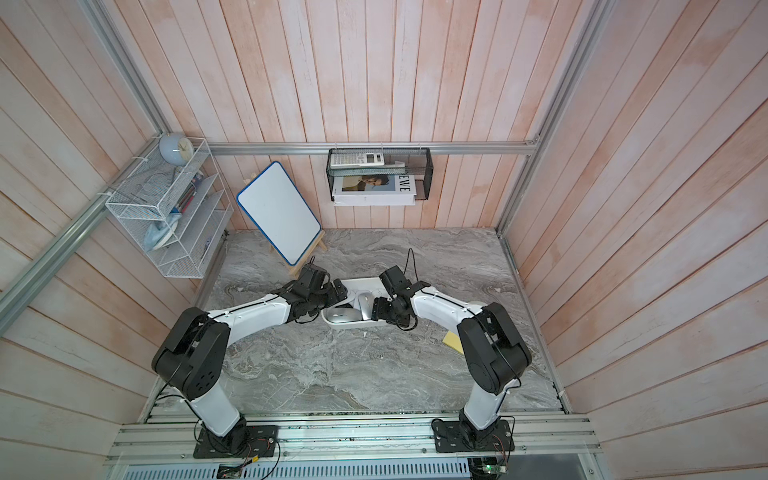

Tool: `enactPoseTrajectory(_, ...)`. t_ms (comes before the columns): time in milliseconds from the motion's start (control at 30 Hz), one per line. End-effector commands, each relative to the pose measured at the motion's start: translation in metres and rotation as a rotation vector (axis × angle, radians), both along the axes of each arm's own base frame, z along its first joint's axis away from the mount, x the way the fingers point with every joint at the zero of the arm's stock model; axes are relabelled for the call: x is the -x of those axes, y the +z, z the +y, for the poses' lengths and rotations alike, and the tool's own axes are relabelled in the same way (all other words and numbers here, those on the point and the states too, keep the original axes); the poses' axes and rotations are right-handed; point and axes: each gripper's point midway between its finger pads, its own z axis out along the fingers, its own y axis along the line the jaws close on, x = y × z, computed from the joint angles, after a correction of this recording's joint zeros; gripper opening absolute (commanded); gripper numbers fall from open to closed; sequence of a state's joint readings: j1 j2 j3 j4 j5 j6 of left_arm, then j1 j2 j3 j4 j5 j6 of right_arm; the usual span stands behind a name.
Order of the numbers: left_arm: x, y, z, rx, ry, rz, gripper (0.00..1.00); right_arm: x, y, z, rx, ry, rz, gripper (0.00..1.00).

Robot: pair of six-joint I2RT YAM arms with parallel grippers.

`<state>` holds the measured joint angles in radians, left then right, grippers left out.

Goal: Take out the mouse from the storage box
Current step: Move the storage box to the center of the board, then pick up the mouse from the storage box.

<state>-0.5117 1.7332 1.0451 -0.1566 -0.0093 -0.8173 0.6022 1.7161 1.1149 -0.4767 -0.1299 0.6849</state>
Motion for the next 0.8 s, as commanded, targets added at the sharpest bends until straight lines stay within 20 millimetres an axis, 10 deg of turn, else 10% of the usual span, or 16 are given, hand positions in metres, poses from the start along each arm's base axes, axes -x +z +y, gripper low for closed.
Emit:
enactPoseTrajectory(0,0.005,0.021,0.020,-0.090,0.000,-0.056,1.00,0.006,0.013,-0.023,0.108,0.005,-0.044,0.79)
enactPoseTrajectory(333,0.042,0.048,0.069,-0.242,0.050,-0.128,1.00,0.007,0.055,-0.038,0.209,0.055,-0.141,0.81)
enactPoseTrajectory(767,0.074,0.053,0.101,-0.350,0.013,-0.217,1.00,-0.023,0.050,0.023,0.258,0.229,-0.109,0.81)
